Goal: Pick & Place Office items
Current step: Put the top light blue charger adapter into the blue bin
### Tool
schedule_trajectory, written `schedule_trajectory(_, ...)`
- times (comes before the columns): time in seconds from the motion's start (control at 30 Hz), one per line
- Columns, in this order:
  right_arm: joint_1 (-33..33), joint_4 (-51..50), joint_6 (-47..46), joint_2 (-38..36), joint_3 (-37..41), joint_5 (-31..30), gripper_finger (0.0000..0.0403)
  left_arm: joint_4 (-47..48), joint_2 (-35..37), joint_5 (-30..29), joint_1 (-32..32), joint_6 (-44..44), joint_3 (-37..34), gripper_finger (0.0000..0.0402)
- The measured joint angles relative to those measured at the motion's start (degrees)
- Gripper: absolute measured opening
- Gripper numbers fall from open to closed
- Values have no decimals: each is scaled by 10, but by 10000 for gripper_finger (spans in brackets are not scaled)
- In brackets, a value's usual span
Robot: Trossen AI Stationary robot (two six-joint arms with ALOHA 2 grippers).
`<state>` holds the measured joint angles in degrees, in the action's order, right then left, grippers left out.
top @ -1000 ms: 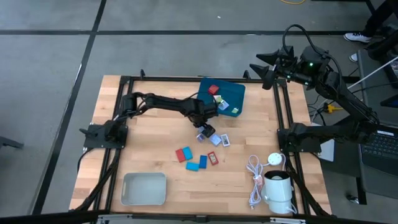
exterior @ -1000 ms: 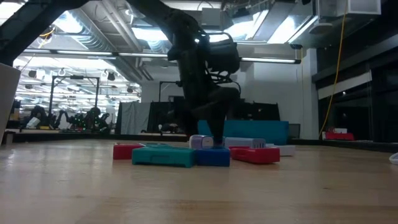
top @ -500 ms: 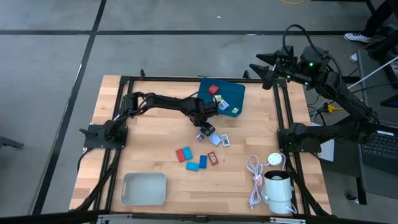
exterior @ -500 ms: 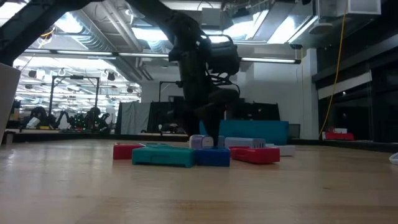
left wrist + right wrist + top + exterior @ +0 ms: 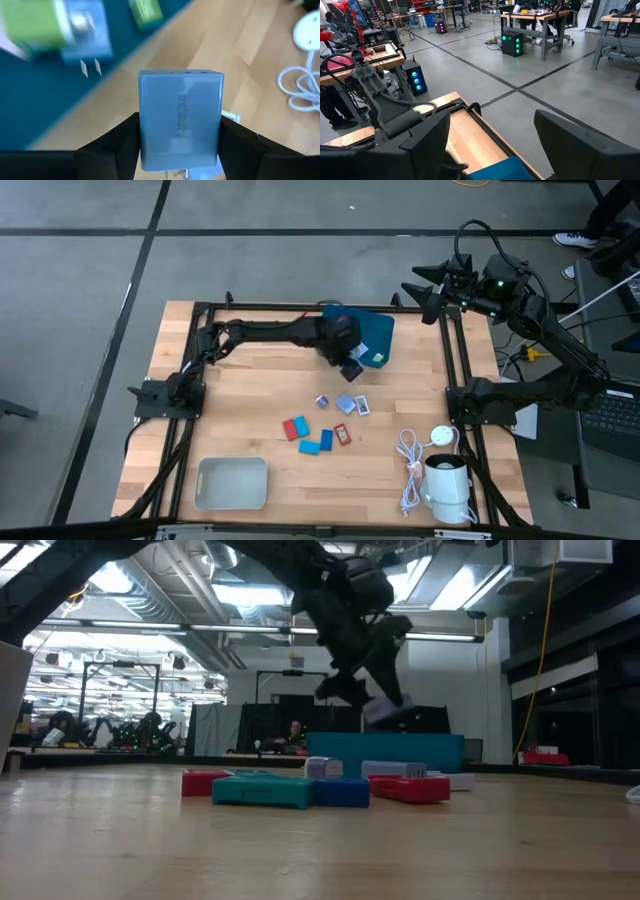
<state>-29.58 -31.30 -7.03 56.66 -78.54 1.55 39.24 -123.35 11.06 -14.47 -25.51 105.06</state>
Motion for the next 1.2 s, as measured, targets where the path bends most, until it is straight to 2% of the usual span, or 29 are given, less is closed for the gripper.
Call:
schedule_trajectory(0.13,0,0,0,0,0,0,297,-42,2,-7,-13,19,37,209)
schedule_trajectory(0.3,0,0,0,0,0,0,297,-81,-9,-12,-47,53,38,209)
schedule_trajectory(0.67,0,4,0,0,0,4,297,-193,-75,68,-114,68,38,209)
schedule_trajectory(0.87,0,4,0,0,0,6,297,-202,-92,70,-123,68,38,209)
schedule_trajectory(0.93,0,4,0,0,0,6,297,-207,-91,68,-123,68,38,235)
schedule_trajectory(1.07,0,4,0,0,0,7,297,-234,-89,66,-123,68,38,311)
schedule_trajectory(1.2,0,4,-1,0,0,9,297,-241,-88,69,-122,58,39,334)
